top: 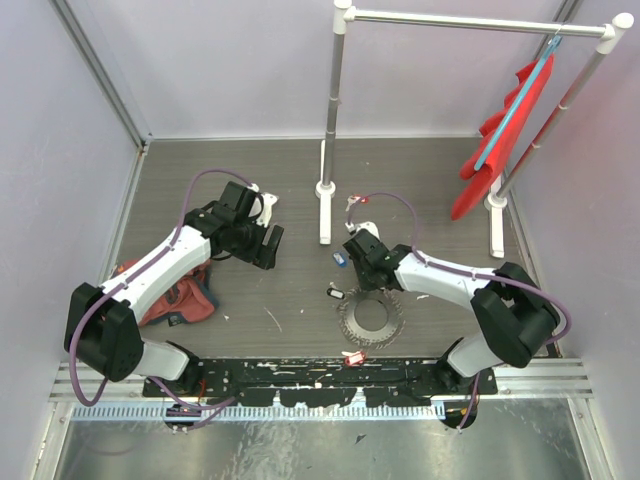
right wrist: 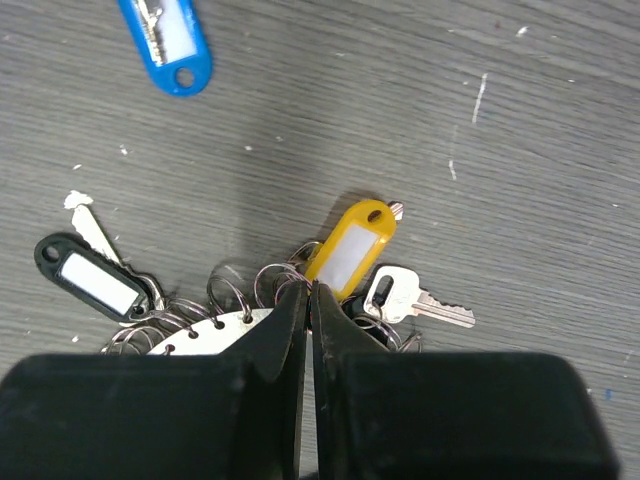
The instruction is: Put the keys on the keyring
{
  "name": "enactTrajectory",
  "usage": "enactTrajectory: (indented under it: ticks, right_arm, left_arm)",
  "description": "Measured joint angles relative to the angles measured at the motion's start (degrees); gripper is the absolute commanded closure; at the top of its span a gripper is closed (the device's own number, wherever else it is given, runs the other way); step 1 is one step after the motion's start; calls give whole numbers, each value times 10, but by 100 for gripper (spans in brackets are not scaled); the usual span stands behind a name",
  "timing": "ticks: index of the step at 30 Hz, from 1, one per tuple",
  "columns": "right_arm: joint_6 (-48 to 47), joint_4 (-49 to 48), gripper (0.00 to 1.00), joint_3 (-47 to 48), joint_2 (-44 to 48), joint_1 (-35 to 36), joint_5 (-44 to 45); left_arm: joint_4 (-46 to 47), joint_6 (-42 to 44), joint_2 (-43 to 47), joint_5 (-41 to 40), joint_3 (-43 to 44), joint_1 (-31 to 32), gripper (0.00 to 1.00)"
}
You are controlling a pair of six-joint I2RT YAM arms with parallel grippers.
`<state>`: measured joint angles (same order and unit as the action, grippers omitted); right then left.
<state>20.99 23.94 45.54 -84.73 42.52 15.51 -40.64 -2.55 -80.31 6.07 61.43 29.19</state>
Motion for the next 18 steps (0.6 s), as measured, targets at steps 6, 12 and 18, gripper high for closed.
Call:
enactTrajectory:
  ticks: [6,12,18]
  right_arm:
    - [-3,1,91,1,0,-8,10]
    - [-26,-8,91,15,-6,-16,7]
    - [-65,-49,95,31,-31,-22,-44]
  left_arm:
    - [0,0,0,0,0,0,17]
    - [0,0,0,0,0,0,17]
    - [0,4,0,-2,0,0,17]
